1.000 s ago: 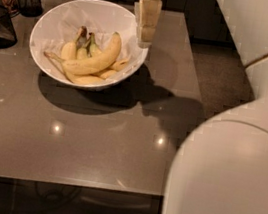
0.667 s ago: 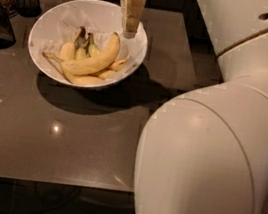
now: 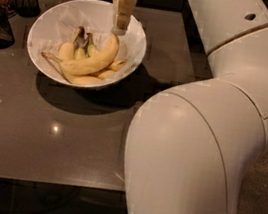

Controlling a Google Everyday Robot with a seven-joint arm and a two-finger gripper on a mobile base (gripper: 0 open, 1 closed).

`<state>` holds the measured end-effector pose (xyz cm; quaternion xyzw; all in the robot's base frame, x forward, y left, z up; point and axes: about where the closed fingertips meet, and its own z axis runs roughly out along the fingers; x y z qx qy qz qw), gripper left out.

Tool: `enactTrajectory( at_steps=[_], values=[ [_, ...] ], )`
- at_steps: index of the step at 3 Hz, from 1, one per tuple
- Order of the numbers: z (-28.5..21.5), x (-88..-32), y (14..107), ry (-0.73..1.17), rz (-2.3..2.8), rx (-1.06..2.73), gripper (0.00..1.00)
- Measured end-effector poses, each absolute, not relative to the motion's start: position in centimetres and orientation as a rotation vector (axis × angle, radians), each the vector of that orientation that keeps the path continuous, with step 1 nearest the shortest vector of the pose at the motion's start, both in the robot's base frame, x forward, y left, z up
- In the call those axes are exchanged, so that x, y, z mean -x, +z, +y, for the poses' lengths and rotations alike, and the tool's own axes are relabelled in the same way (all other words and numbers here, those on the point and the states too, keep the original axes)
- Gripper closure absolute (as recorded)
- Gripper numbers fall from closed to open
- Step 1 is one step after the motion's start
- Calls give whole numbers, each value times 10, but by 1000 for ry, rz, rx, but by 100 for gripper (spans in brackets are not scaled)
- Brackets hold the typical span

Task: Pick banana from white bowl

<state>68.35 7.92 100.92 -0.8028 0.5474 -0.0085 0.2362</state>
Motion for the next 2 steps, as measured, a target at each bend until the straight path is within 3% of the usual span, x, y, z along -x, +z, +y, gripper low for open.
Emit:
enactTrajectory(
  at_steps=[1,2],
  values=[
    [78,-675,992,31,1522,2227,0],
    [77,-667,977,80,1542,2251,10]
  ],
)
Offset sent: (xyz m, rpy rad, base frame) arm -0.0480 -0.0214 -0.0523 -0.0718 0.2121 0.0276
